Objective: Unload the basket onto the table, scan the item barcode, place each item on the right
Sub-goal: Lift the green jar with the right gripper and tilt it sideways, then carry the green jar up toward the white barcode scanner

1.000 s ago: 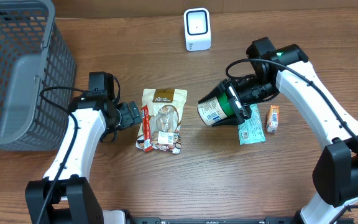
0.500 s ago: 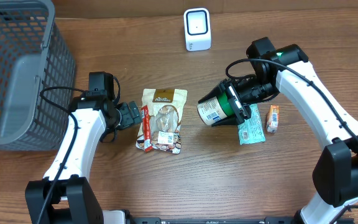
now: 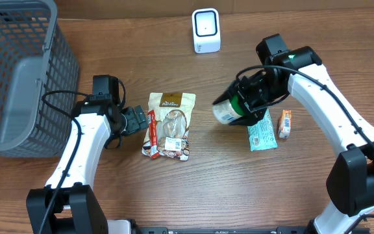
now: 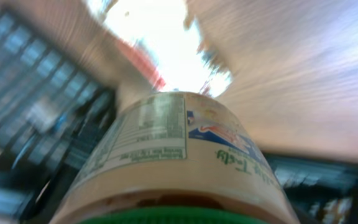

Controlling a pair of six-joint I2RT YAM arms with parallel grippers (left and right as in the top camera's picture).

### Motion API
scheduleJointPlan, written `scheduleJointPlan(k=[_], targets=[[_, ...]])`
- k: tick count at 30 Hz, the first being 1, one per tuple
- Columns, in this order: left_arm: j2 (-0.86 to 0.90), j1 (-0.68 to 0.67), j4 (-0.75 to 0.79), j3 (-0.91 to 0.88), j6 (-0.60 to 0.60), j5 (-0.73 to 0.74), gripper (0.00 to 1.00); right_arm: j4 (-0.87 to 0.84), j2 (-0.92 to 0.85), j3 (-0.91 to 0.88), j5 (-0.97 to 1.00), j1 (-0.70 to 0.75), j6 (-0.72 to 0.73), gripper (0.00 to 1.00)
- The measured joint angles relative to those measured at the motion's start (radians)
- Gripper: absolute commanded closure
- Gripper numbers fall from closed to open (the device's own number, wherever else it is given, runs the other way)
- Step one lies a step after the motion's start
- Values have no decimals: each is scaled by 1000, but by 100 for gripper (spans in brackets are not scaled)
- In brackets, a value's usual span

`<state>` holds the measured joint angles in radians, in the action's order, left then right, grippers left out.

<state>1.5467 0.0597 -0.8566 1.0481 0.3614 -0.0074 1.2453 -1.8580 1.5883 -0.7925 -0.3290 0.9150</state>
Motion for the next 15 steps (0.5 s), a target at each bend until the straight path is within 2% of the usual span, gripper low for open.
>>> scheduleJointPlan(k=[4,8,15], targets=[[0,0,0,0,0,0,0,-3,0,0,322,1,0,96],[0,0,0,0,0,0,0,-38,0,0,544,1,-30,96],[0,0,0,0,0,0,0,-213,0,0,655,1,-294,97]])
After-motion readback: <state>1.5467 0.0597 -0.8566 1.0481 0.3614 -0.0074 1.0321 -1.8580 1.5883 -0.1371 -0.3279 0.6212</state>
